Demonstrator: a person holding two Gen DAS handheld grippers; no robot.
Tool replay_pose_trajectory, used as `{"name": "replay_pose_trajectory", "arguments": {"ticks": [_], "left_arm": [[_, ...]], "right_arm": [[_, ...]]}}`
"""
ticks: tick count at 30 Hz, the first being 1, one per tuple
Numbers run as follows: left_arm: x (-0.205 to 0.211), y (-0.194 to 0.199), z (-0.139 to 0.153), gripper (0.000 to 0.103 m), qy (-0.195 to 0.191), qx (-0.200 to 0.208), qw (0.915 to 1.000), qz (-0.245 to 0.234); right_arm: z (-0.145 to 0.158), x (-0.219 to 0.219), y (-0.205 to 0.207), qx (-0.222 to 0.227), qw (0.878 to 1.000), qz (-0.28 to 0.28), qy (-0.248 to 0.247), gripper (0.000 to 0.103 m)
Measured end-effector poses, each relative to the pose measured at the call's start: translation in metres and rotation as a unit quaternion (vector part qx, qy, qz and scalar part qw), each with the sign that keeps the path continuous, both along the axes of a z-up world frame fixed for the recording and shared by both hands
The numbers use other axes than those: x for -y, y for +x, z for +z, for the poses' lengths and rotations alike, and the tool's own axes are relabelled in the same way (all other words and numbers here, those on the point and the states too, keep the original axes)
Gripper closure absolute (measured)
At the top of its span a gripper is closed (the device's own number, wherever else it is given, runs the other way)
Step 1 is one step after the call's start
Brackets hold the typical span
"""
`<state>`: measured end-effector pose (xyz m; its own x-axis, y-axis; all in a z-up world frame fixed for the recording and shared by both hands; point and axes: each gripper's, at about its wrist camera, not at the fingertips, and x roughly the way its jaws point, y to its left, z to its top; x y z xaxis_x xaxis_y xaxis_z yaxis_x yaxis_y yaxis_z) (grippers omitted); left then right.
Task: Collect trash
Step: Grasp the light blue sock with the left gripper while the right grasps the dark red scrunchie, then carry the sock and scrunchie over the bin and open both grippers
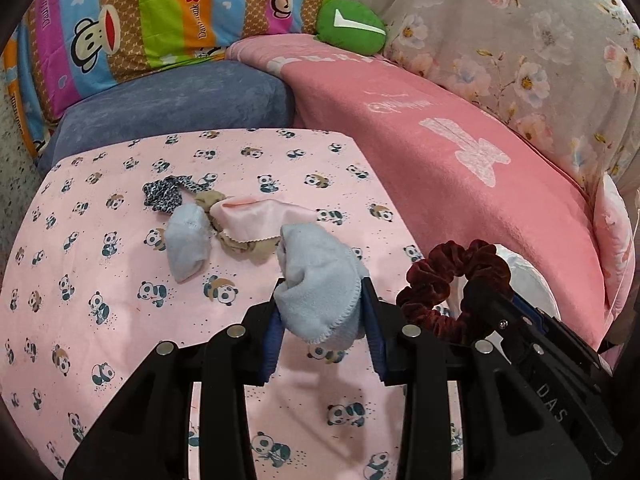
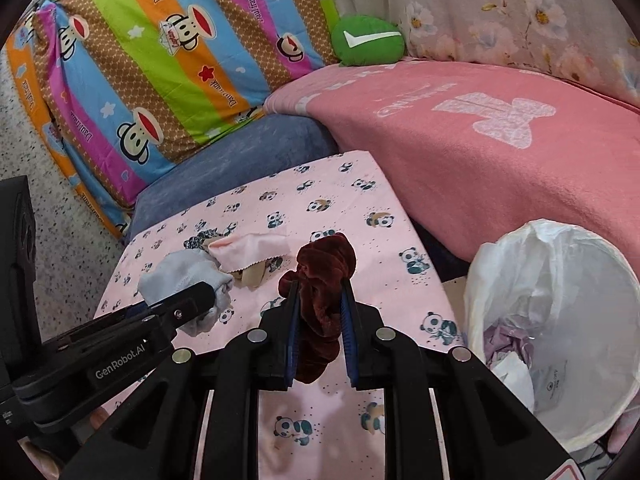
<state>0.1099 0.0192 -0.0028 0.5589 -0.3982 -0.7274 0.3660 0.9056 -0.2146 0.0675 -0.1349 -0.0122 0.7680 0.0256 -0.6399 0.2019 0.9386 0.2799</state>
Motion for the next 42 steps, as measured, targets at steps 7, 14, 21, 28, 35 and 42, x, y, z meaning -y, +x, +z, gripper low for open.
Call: {"name": "replay_pose_trajectory", "arguments": {"ticks": [7,14,21,28,35,42], "left_arm": [[0.037,-0.028,0.019,0.069,0.002,0.019,0.9990,-0.041],[0.075,-0.049,0.026,0.069,0.004,0.027,0.9962,-0.083],[0.111,-0.065,0.023,0.068,0.008,0.022,0.9926,-0.119],[0.144,-0.077,0.018,0.068,0.020,0.019,0.9888,-0.147],[0.167,-0.083,0.013,0.068,0.029,0.014,0.9858,-0.164],[0.181,-0.086,0.008,0.056,0.037,0.009,0.9850,-0.169]], "right_arm": [[0.018,0.045,-0.036,0.022,0.999,-0.045,0.010,0.085],[0.021,0.089,-0.068,0.026,0.996,-0.088,0.019,0.085],[0.013,0.124,-0.089,0.022,0.992,-0.119,0.026,0.085],[0.001,0.153,-0.102,0.015,0.989,-0.141,0.034,0.085],[-0.007,0.170,-0.110,0.012,0.987,-0.155,0.042,0.084],[-0.011,0.179,-0.115,0.008,0.985,-0.165,0.043,0.079]]}}
